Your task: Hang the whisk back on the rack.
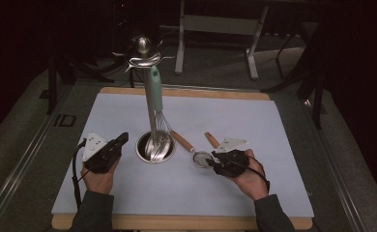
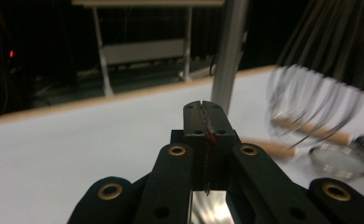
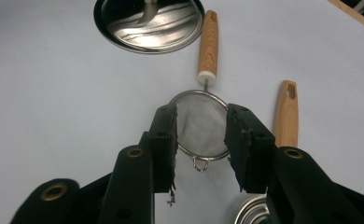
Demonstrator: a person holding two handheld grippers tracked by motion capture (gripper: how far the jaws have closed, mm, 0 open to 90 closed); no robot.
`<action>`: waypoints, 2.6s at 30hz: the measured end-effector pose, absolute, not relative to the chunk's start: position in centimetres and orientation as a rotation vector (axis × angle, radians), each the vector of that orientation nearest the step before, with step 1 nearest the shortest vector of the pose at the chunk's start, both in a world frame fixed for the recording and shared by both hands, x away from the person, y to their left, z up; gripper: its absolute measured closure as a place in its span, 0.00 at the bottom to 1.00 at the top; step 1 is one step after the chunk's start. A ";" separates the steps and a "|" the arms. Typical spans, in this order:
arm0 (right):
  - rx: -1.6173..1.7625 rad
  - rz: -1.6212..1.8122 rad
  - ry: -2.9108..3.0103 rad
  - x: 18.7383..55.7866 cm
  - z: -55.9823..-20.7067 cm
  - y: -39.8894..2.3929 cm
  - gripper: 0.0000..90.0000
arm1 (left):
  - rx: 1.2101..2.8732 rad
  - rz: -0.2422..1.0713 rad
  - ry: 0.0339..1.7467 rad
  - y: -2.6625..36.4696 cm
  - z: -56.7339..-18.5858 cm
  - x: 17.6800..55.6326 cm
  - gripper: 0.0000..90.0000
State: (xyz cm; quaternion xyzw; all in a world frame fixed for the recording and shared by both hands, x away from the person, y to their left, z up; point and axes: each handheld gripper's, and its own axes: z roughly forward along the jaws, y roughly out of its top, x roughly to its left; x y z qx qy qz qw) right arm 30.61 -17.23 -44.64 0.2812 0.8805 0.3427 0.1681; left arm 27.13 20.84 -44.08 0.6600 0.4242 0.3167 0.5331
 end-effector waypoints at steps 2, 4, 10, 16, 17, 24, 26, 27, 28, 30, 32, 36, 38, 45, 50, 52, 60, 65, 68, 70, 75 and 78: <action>0.823 1.004 2.488 30.6 -44.8 -17.8 0.70 | 1.547 0.752 0.989 20.5 -43.2 27.1 1.00; 0.844 1.004 2.481 30.6 -44.9 -18.2 0.70 | 1.529 0.753 0.967 20.3 -42.3 27.1 1.00; 0.886 1.049 2.429 30.5 -44.3 -19.2 0.70 | 1.479 0.760 0.905 19.7 -39.9 27.3 1.00; 0.873 1.013 2.433 30.2 -44.1 -19.4 0.69 | 1.421 0.751 0.845 19.1 -37.4 27.5 1.00; 0.867 1.008 2.432 30.1 -44.1 -19.5 0.69 | 1.408 0.749 0.839 19.1 -37.0 27.6 1.00; 0.905 0.992 2.415 29.8 -44.2 -21.0 0.68 | 1.343 0.746 0.791 18.7 -34.8 27.7 1.00; 0.911 0.992 2.415 29.8 -44.3 -21.1 0.68 | 1.327 0.748 0.779 18.6 -34.3 27.7 1.00; 0.912 0.989 2.419 29.9 -44.4 -21.3 0.68 | 1.318 0.749 0.774 18.5 -34.1 27.7 1.00; 0.913 0.985 2.420 29.9 -44.5 -21.3 0.68 | 1.308 0.750 0.766 18.5 -33.9 27.7 1.00; 0.916 0.984 2.423 29.9 -44.7 -21.3 0.68 | 1.301 0.754 0.757 18.3 -33.4 27.9 1.00; 0.921 0.978 2.426 29.9 -44.9 -21.3 0.68 | 1.292 0.761 0.743 18.2 -32.9 27.9 1.00; 0.931 1.010 2.435 29.9 -44.9 -21.6 0.67 | 1.263 0.772 0.721 18.1 -31.9 27.9 1.00; 0.937 1.043 2.431 29.9 -44.8 -21.9 0.67 | 1.248 0.775 0.713 18.1 -31.4 27.9 1.00; 0.971 1.075 2.411 29.9 -44.6 -22.7 0.67 | 1.183 0.776 0.700 18.3 -30.0 28.0 1.00; 0.988 1.097 2.418 30.0 -44.6 -23.0 0.66 | 1.189 0.783 0.689 17.9 -29.7 28.1 1.00; 0.995 1.094 2.420 30.0 -44.7 -23.0 0.66 | 1.189 0.783 0.695 17.8 -29.6 28.3 1.00; 0.997 1.100 2.413 29.9 -44.7 -23.2 0.66 | 1.188 0.803 0.719 18.1 -29.3 28.8 1.00; 1.004 1.100 2.411 29.8 -44.7 -23.3 0.66 | 1.193 0.817 0.716 18.1 -29.3 28.8 1.00; 1.002 1.094 2.411 29.8 -44.7 -23.3 0.66 | 1.195 0.826 0.720 18.1 -29.3 29.0 1.00; 1.002 1.093 2.411 29.8 -44.7 -23.3 0.66 | 1.194 0.827 0.727 18.3 -29.2 29.1 1.00; 1.008 1.093 2.409 29.9 -44.8 -23.4 0.66 | 1.175 0.824 0.746 18.9 -29.1 29.4 1.00; 1.011 1.093 2.408 29.9 -44.8 -23.5 0.66 | 1.175 0.825 0.754 19.1 -29.0 29.6 1.00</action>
